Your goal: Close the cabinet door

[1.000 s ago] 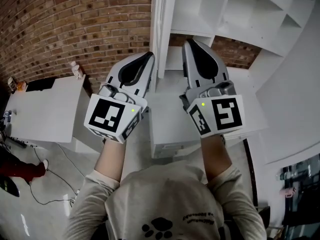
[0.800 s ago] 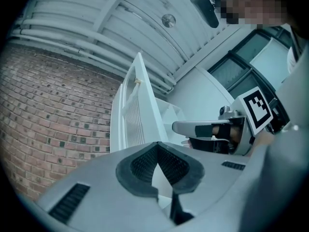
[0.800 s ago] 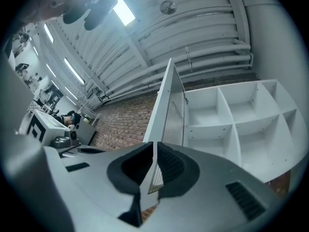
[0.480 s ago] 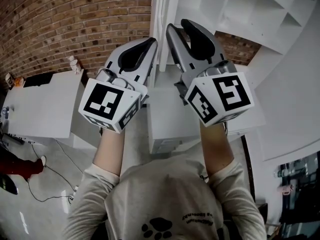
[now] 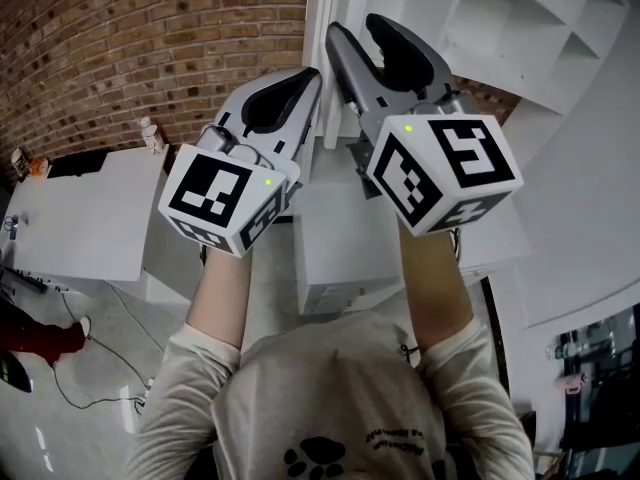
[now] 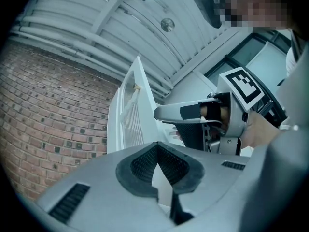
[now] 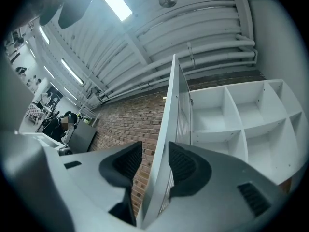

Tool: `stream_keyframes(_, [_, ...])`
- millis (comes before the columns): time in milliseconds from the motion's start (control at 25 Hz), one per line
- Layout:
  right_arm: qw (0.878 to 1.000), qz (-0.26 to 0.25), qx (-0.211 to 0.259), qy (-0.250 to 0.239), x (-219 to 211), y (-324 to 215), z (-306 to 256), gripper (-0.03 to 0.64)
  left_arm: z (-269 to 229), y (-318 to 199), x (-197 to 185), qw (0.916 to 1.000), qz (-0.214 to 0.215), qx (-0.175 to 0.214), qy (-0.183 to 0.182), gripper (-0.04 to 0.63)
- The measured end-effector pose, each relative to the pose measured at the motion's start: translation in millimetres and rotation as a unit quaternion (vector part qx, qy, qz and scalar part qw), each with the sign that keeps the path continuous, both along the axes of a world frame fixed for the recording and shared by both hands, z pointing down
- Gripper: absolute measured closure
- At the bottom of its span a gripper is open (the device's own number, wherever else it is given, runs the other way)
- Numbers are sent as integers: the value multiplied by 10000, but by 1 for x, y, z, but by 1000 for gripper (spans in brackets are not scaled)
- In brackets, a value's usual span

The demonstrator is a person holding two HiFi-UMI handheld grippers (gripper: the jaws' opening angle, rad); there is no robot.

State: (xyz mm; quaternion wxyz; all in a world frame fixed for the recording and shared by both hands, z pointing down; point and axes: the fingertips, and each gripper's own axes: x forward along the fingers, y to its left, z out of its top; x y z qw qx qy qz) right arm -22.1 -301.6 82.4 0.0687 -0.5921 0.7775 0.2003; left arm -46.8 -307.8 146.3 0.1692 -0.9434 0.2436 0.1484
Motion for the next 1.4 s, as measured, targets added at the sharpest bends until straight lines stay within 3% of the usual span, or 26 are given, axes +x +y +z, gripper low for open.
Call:
stream_keyframes(560, [9992, 377, 120, 45, -2, -8, -18, 450, -20, 1, 4, 9999, -32, 166, -1, 589])
stream_keyframes(760, [9980, 608, 143, 29, 3, -12, -17, 497, -16, -3, 9, 9999, -62, 113, -62, 589])
stream_keyframes(920, [9989, 447, 69, -119, 7, -16, -14, 512, -11, -5, 14, 9999, -36, 75, -86, 589])
stream_keyframes(1400, [9976, 660, 178, 125, 19, -10, -14, 517, -12, -3, 33, 9999, 130, 63, 5, 589])
